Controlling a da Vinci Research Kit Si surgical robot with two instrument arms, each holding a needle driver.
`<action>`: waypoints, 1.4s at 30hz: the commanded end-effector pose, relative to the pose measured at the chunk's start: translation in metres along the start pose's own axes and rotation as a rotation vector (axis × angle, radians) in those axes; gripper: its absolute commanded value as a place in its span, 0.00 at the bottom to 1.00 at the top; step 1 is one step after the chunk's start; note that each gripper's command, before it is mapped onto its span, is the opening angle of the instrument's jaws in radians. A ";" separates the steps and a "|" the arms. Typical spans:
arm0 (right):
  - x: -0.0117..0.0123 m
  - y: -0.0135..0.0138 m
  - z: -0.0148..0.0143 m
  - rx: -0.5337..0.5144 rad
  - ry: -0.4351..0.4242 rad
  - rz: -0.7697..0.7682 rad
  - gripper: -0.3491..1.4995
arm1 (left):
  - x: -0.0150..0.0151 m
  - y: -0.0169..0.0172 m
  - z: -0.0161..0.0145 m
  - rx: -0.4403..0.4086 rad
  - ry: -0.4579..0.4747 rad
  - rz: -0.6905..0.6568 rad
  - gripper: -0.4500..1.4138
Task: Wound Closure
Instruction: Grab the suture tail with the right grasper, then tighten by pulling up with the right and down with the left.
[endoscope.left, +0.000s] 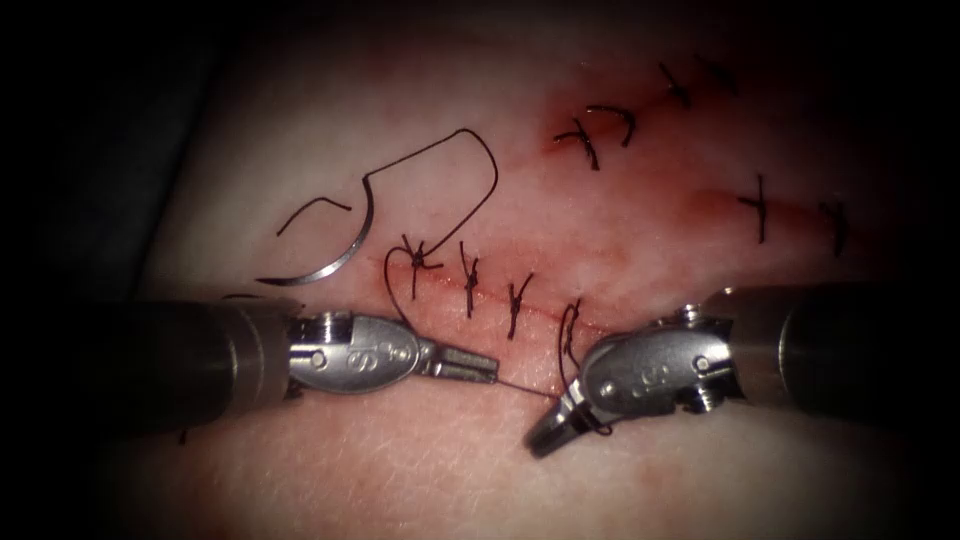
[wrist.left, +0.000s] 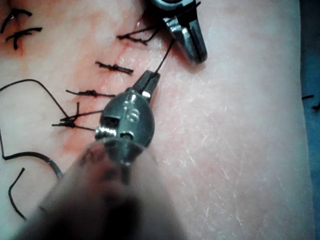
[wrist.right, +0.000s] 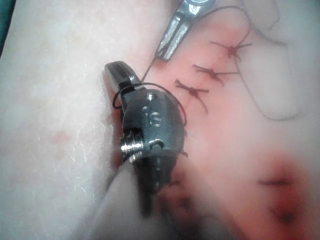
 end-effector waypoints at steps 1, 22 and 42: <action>-0.0004 0.0011 -0.0003 -0.019 0.032 0.010 0.00 | -0.0005 0.0003 0.0009 0.001 0.000 -0.001 0.00; -0.0049 0.0036 -0.0057 -0.148 0.237 0.108 0.00 | -0.0018 0.0091 -0.0007 -0.095 -0.019 -0.023 0.00; -0.0075 0.0075 -0.0086 -0.311 0.203 0.191 0.00 | -0.0023 0.0169 -0.0007 -0.242 -0.094 -0.019 0.00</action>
